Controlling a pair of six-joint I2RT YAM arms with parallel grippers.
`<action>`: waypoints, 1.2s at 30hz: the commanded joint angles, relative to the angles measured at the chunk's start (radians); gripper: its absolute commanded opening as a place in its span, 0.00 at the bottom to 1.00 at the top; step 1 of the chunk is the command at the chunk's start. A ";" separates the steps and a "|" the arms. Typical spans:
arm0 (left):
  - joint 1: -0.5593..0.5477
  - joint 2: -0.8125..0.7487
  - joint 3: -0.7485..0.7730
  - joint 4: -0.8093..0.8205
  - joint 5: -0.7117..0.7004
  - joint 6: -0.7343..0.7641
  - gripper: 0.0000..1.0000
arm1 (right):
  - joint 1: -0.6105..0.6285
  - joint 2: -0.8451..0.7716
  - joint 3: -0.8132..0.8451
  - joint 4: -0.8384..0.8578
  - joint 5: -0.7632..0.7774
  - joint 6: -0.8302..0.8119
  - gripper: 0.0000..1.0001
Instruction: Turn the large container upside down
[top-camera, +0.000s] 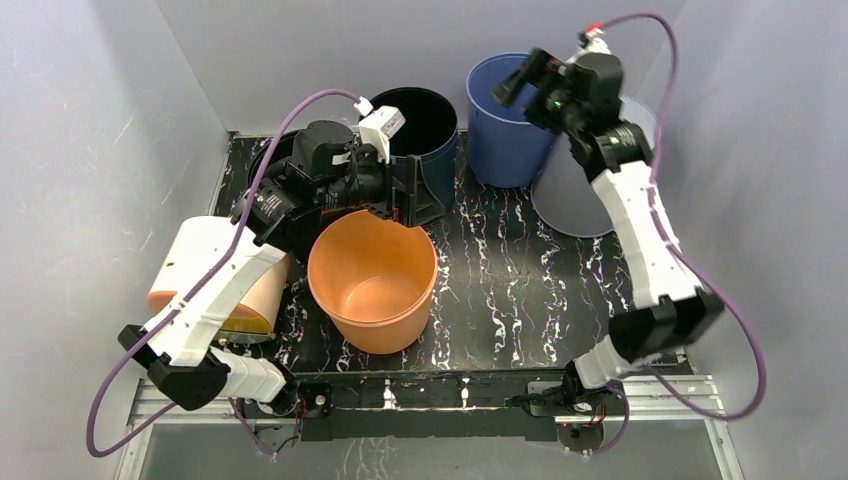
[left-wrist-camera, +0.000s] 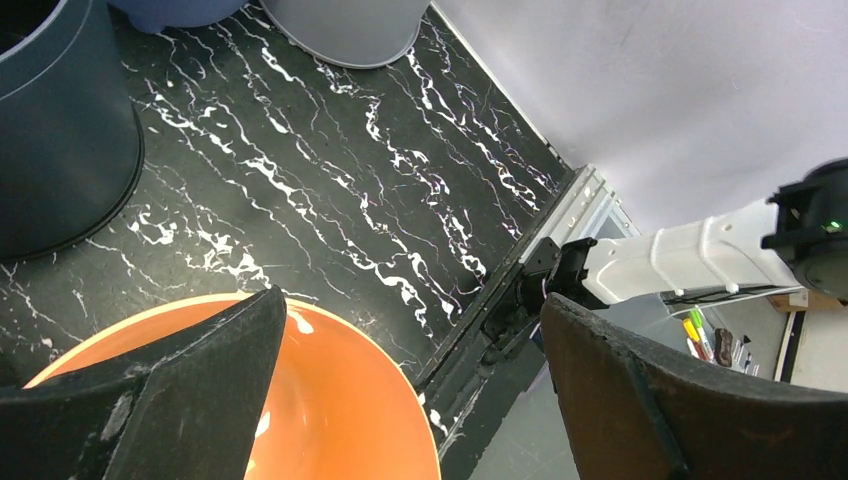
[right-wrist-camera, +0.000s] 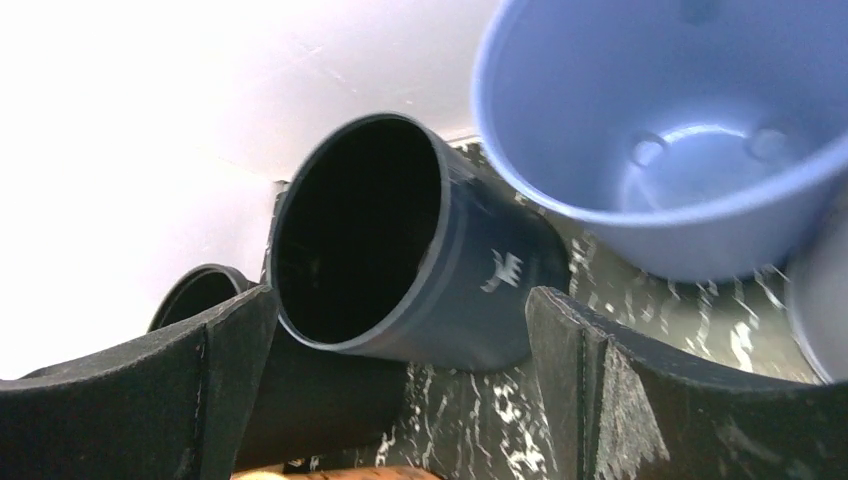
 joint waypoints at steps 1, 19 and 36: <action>0.003 -0.062 0.006 -0.020 -0.046 -0.011 0.98 | 0.079 0.177 0.248 -0.097 0.115 -0.064 0.96; 0.003 -0.158 -0.111 0.030 -0.090 -0.065 0.98 | 0.093 0.628 0.628 -0.184 0.164 -0.436 0.87; 0.003 -0.156 -0.107 0.036 -0.091 -0.084 0.98 | 0.143 0.662 0.636 -0.173 0.118 -0.539 0.55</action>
